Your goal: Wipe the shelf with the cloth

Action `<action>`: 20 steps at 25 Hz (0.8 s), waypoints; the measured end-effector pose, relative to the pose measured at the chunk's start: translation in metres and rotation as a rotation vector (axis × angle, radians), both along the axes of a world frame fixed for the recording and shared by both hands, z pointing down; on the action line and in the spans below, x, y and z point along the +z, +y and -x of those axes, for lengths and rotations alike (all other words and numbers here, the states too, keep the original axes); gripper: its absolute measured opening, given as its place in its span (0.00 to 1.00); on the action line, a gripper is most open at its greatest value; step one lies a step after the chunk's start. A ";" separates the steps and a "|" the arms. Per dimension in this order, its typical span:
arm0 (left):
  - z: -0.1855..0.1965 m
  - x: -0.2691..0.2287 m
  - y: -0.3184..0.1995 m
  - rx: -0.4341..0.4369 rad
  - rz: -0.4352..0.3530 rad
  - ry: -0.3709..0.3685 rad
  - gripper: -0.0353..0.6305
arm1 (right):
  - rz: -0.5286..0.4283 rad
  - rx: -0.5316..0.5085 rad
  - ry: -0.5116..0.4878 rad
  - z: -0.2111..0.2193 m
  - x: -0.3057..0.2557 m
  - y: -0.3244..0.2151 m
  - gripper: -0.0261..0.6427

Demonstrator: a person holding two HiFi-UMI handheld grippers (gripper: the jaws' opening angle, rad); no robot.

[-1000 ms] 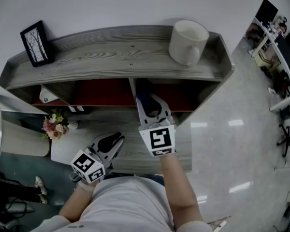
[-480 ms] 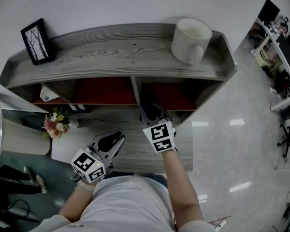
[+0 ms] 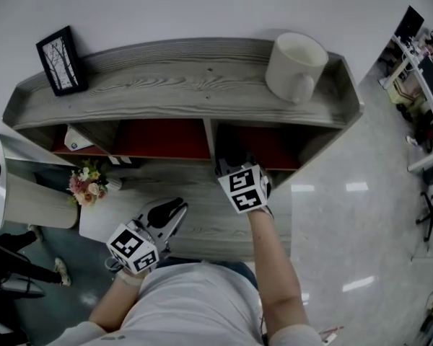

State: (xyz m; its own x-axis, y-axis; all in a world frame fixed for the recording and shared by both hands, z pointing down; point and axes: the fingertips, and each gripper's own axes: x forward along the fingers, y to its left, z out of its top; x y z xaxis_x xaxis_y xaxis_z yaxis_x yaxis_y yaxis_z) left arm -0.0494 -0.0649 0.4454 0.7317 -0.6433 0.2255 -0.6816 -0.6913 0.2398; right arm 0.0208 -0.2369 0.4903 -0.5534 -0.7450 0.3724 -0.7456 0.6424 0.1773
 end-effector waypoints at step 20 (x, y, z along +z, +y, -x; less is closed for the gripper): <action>0.012 0.002 -0.015 -0.040 0.004 0.008 0.13 | -0.291 0.016 -0.089 0.002 -0.111 -0.049 0.14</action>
